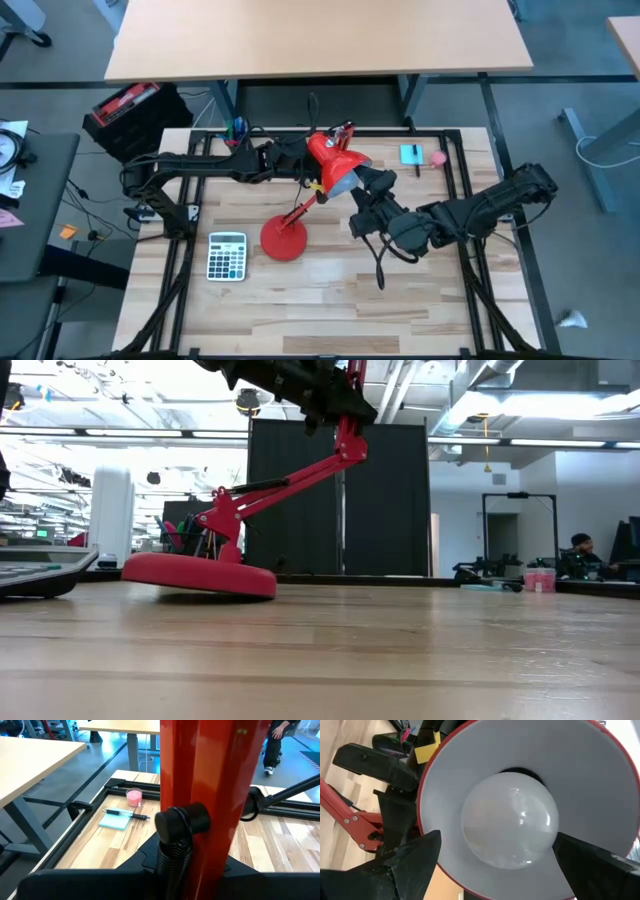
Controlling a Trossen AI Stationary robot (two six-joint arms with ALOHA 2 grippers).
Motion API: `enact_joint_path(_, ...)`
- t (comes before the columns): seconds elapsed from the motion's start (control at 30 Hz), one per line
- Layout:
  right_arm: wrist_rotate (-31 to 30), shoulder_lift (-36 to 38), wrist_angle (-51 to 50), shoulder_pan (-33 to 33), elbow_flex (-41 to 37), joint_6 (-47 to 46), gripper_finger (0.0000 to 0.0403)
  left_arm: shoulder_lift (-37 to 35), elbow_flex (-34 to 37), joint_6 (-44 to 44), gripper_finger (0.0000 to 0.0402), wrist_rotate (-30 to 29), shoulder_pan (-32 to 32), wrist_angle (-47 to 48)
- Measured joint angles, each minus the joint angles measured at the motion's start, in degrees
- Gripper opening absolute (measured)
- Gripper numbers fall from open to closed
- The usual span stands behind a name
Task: Screw lightbulb
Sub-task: Insert the white lightbulb into the red desk lamp
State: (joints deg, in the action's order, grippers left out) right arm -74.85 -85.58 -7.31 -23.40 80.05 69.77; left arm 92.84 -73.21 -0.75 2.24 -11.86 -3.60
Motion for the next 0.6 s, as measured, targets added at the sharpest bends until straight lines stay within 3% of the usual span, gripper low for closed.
enact_joint_path(0.6,4.59,0.02,3.14,1.71,0.0,5.43,0.035,0.04,0.07,0.35,0.0059,-0.04,0.0,-0.15)
